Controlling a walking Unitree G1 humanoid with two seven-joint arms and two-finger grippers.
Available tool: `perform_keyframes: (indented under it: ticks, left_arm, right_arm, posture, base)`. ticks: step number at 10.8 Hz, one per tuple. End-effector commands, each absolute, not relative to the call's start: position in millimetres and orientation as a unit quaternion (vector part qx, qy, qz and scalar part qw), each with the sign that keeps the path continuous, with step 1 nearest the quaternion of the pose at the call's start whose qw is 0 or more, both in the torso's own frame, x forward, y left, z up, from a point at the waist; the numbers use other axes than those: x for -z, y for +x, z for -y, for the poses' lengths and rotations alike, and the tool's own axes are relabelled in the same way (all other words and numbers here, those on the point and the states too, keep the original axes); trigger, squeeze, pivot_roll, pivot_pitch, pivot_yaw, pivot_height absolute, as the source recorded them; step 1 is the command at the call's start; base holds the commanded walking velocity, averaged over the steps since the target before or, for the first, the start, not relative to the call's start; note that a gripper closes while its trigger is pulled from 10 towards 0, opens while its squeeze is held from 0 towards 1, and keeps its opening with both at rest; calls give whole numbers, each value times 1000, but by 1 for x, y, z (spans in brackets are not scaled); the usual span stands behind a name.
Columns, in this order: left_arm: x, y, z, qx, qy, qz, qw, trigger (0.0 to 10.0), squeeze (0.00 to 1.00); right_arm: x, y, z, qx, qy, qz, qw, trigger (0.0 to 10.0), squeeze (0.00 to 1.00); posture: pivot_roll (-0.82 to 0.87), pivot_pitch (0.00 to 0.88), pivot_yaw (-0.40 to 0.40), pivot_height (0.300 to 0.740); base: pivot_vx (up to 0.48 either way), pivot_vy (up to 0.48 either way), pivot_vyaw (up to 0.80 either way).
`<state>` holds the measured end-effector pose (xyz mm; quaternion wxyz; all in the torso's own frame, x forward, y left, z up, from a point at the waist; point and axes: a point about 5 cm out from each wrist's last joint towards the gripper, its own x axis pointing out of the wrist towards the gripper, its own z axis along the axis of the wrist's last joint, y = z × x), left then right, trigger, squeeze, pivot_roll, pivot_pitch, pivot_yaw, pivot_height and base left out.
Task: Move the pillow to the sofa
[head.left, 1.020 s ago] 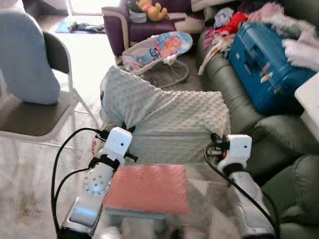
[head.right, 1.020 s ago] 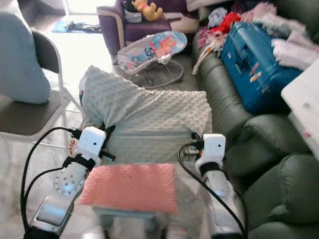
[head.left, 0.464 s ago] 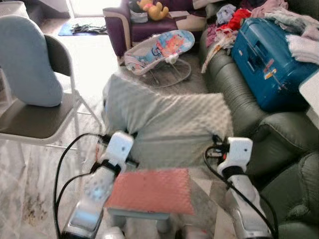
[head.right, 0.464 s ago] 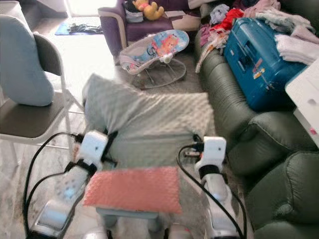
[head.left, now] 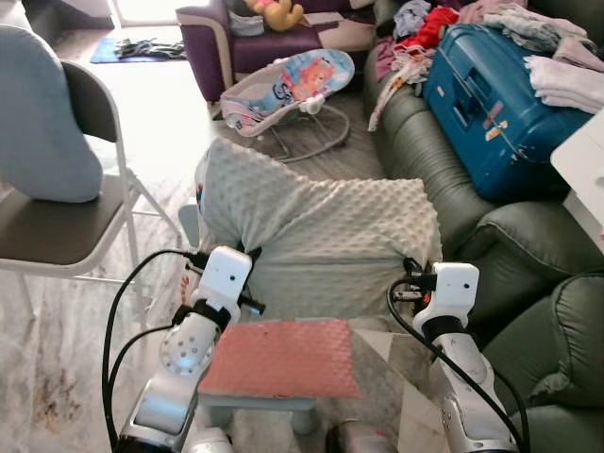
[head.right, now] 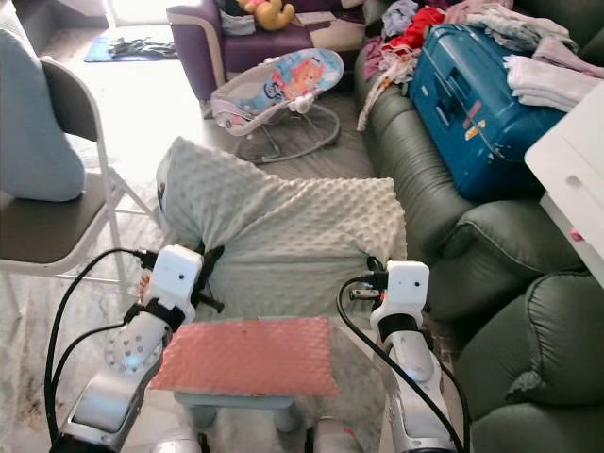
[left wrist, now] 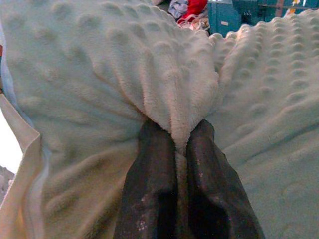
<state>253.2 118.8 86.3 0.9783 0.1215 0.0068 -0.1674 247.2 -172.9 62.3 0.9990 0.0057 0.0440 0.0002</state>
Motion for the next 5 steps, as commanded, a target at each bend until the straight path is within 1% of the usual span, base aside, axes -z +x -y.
perform_keyframes:
  ticks: [1,5]
  left_arm:
    - [-89,255,-125,154,122,-5,981,10000,0]
    - [-89,259,-128,137,119,-7,983,10000,0]
  right_arm:
    - [-65,249,181,14,2,-43,999,10000,0]
    - [-69,260,181,2,-2,-36,999,10000,0]
  posture:
    - [-51,96,-13,740]
    - [-46,82,-26,740]
  base:
    - [-274,0,0]
    - [-282,0,0]
